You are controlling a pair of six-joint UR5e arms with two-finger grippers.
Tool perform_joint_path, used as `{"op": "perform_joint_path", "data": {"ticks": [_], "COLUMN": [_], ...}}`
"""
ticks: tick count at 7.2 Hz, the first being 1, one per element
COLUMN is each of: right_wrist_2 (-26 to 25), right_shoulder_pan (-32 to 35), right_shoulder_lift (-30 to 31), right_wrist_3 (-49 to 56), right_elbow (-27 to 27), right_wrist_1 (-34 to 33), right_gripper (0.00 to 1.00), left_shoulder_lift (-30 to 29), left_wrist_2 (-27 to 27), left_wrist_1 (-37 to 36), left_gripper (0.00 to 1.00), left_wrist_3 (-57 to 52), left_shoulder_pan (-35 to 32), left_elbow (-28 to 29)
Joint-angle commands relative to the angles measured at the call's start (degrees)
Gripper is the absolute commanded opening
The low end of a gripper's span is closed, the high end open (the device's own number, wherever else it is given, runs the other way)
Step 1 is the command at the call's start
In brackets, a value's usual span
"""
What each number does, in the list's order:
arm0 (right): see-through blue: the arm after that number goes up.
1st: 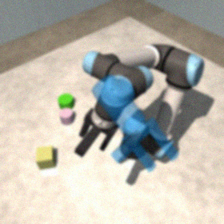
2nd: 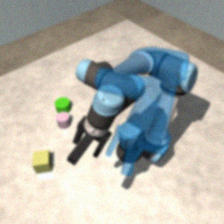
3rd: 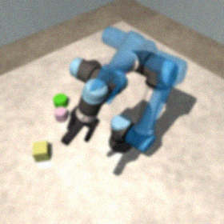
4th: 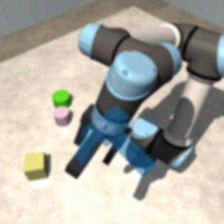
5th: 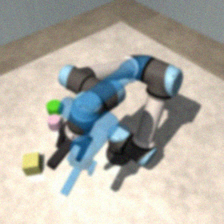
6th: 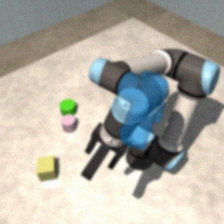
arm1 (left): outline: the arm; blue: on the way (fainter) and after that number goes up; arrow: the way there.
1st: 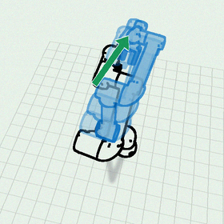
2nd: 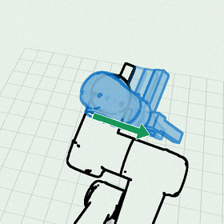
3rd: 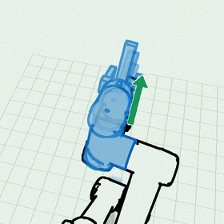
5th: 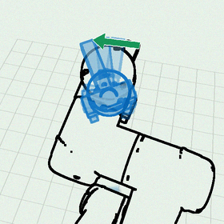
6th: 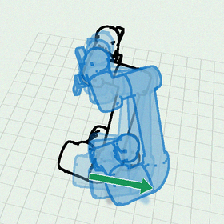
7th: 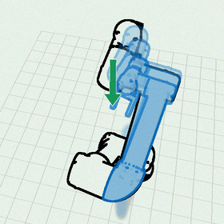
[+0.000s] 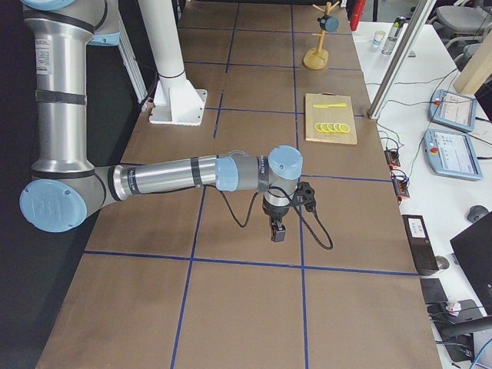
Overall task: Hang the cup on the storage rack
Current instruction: 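Release the mug and draw the left gripper back from the rack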
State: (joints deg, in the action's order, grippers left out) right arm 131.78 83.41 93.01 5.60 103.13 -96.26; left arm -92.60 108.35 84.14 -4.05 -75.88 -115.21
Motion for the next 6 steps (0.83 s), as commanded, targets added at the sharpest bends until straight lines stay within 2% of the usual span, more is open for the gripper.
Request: {"op": "perform_joint_path", "data": {"ticks": [1,2,4,6], "right_wrist_2": [0.06,-0.03,-0.03,-0.12], "right_shoulder_pan": [0.00,0.00,0.00,0.00], "right_shoulder_lift": [0.07,0.07,0.07,0.15], "right_wrist_3": [-0.06,-0.06,-0.06,-0.15], "right_elbow": [-0.04,-0.12,-0.12,0.05], "right_wrist_1": [-0.07,-0.07,-0.07,-0.07], "right_gripper": [1.00,1.00,1.00,1.00], "left_shoulder_lift": [1.80,3.90,8.11,11.63], "left_wrist_2": [17.67,18.91,19.97,30.72], "left_wrist_1": [-2.85,-2.66,-2.58,-0.57], "left_gripper": [1.00,1.00,1.00,1.00], "left_wrist_3": [1.59,1.68,1.68,0.81], "left_shoulder_pan": [-9.94,-10.51,-12.52,-14.38], "left_elbow": [8.62,12.34,13.44,13.78]}}
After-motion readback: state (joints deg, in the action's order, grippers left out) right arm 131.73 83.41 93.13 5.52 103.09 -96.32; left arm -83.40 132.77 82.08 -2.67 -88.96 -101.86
